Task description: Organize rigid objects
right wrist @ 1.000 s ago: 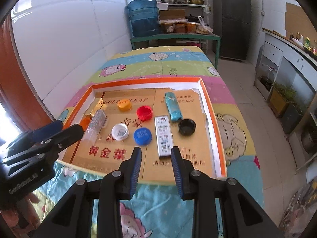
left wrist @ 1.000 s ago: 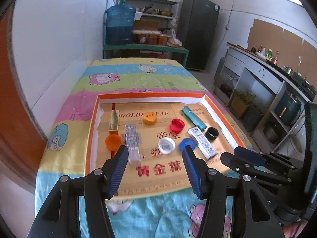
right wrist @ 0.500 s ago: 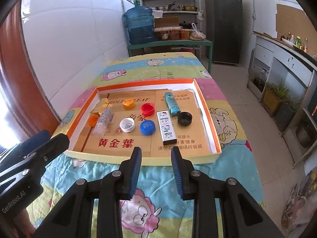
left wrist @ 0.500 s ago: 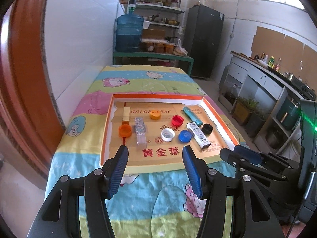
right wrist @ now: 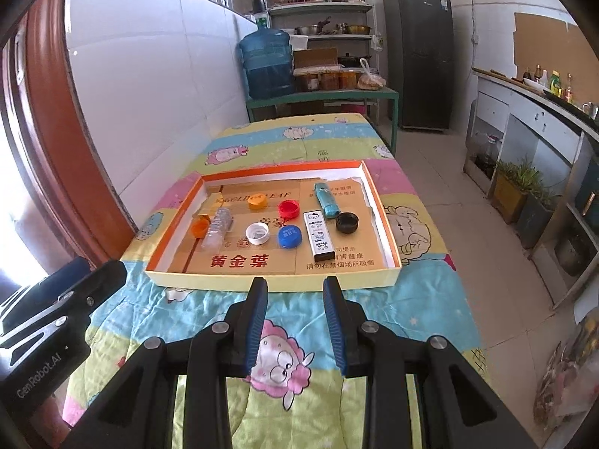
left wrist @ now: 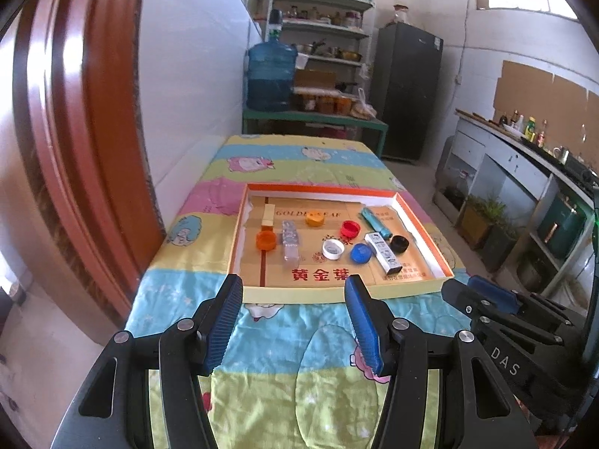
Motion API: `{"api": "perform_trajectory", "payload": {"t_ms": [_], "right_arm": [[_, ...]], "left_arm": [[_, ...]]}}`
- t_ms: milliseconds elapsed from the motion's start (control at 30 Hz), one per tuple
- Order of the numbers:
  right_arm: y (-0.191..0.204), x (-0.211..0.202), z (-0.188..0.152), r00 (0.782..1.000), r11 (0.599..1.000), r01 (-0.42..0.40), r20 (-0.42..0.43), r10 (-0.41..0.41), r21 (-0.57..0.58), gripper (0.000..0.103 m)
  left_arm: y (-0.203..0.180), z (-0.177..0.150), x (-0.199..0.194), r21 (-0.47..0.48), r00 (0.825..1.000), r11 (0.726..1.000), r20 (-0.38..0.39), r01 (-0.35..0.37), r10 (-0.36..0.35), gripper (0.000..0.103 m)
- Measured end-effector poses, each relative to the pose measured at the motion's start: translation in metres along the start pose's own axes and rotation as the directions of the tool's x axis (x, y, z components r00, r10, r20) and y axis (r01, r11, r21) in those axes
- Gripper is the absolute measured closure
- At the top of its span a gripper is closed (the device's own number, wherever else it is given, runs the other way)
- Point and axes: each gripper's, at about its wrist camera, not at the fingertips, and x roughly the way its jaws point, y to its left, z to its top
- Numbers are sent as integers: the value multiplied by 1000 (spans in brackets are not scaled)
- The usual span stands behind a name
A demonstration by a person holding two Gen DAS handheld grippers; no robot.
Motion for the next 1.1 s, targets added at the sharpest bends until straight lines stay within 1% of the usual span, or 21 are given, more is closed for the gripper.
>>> {"api": "perform_trajectory", "payload": {"t_ms": [100,300,533,633,733,900,1100], "right_arm": [[3,-12,-3,1000,1000,12,13,-12,-12,72],[13,-33,-8,999,999,27,42,-26,-34,72],[26,-53,-14,996,997,48,79,-43,-61,72],[28,-60,-16,995,997,46,90,-40,-62,72],[31,-67,-17,994,997,44,102,-37,-65,72],[36,-79,-19,992,996,42,121,-33,-74,72],[42,-82,-21,993,996,36,120,-25,-84,72]], "left_arm": [[-1,-1,-8,0,1000,1000,4,-14,14,45],[-2,-8,-25,4,1000,1000,13,-12,12,45],[-5,-14,-48,44,998,997,38,-59,57,45],[-4,-16,-56,42,998,998,37,-52,50,45],[-4,-18,-63,48,997,997,41,-60,58,45],[1,-20,-69,26,999,999,38,-39,38,45],[1,-22,-72,28,998,999,41,-45,43,45]]}}
